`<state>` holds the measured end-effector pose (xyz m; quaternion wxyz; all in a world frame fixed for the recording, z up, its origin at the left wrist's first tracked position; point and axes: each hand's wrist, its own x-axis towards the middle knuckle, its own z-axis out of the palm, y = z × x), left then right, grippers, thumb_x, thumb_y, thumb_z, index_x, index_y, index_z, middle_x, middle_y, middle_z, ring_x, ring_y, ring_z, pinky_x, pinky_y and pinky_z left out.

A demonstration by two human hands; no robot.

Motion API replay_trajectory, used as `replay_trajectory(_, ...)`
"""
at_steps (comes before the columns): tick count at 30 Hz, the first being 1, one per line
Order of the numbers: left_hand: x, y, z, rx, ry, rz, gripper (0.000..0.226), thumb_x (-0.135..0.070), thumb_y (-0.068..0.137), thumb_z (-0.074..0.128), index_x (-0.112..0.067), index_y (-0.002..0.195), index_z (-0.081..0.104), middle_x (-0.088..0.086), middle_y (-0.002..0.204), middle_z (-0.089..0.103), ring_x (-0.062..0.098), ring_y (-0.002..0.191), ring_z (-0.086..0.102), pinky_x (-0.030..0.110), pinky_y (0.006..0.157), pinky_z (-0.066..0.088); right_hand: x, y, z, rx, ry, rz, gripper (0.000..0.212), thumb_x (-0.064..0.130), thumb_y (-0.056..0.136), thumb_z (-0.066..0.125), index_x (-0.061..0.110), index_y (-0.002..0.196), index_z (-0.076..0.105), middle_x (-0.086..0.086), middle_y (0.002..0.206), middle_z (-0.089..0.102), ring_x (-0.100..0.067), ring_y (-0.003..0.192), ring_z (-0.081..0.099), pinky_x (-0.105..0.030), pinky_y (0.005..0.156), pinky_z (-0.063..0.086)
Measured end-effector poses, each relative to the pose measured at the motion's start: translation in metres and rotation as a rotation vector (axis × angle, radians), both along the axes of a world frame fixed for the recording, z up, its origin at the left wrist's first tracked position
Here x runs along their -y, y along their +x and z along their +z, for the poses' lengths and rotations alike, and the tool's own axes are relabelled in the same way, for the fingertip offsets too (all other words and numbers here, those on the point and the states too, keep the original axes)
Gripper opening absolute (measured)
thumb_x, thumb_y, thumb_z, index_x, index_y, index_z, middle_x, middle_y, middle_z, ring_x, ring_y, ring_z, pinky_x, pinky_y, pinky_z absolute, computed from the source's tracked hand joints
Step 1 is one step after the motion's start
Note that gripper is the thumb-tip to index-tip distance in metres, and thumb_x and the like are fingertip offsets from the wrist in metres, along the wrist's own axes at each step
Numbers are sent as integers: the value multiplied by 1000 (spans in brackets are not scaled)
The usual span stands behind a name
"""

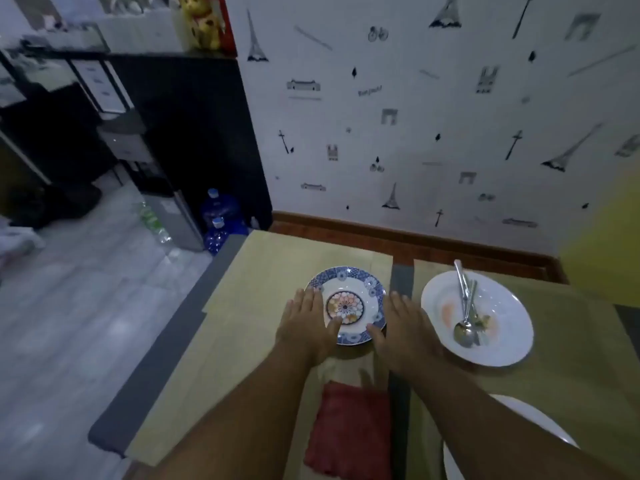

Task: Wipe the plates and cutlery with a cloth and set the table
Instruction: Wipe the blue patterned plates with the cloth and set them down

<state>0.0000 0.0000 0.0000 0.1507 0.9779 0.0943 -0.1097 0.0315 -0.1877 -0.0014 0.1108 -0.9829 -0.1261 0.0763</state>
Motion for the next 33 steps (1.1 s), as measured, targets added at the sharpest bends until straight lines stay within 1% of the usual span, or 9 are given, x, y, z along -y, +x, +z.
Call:
replay_trajectory(9, -27, 54, -42, -83, -189, 56, 76, -56, 104, 27, -10, 161, 6, 10, 169, 3, 27, 156, 0, 42, 124, 6, -18, 22, -42, -216, 153, -189, 75, 53, 97, 41, 16, 155, 10, -3, 163, 8, -23, 149, 9, -42, 120, 16)
replay_trajectory(11, -31, 72, -49, -75, -323, 147, 75, -56, 102, 32, -7, 157, 20, 15, 166, 17, 33, 153, 14, 47, 124, 15, -22, 36, -47, -266, 244, -271, 69, 51, 94, 45, 20, 151, 20, -3, 160, 19, -25, 146, 20, -45, 117, 26)
replay_trajectory(14, -35, 93, -48, -37, -536, 317, 59, -54, 100, 37, -6, 132, 51, 18, 135, 56, 36, 126, 53, 50, 105, 45, -29, 51, -47, -311, 454, -464, 41, 48, 92, 50, 25, 125, 44, -2, 129, 55, -22, 114, 55, -47, 94, 50)
replay_trajectory(18, -46, 109, -33, -129, -792, 504, 58, -57, 101, 29, -12, 108, 66, 12, 111, 67, 28, 98, 63, 40, 94, 50, -37, 64, -41, -388, 615, -648, 53, 56, 93, 44, 25, 136, 47, -1, 130, 59, -22, 114, 58, -46, 95, 51)
replay_trajectory(20, -51, 114, -26, -195, -902, 618, 57, -56, 103, 27, -14, 89, 63, 8, 95, 67, 22, 81, 63, 34, 80, 51, -39, 67, -40, -400, 669, -712, 52, 56, 91, 43, 25, 133, 52, -2, 127, 62, -22, 111, 60, -47, 94, 51)
replay_trajectory(23, -56, 117, -19, -285, -1010, 717, 52, -55, 105, 26, -11, 104, 55, 3, 88, 62, 18, 71, 59, 28, 60, 46, -42, 70, -39, -439, 719, -772, 40, 50, 95, 42, 24, 117, 62, -1, 113, 67, -20, 100, 62, -42, 91, 52)
replay_trajectory(28, -60, 117, -15, -350, -1098, 709, 59, -52, 106, 24, -7, 126, 58, 4, 93, 65, 14, 75, 59, 27, 54, 43, -44, 79, -33, -492, 794, -870, 46, 56, 95, 38, 19, 79, 60, 1, 86, 63, -16, 82, 58, -39, 87, 47)
replay_trajectory(30, -61, 117, -11, -365, -1117, 707, 58, -52, 105, 26, -9, 127, 57, 3, 96, 65, 13, 78, 58, 27, 56, 43, -44, 80, -28, -516, 841, -892, 45, 58, 96, 37, 22, 81, 58, 7, 78, 58, -10, 74, 54, -35, 80, 43)
replay_trajectory(33, -62, 113, -6, -353, -1120, 696, 53, -51, 106, 26, -11, 120, 58, 1, 92, 62, 11, 76, 55, 28, 58, 43, -45, 77, -21, -552, 917, -901, 47, 63, 91, 38, 23, 92, 62, 5, 89, 66, -13, 84, 62, -34, 81, 49)
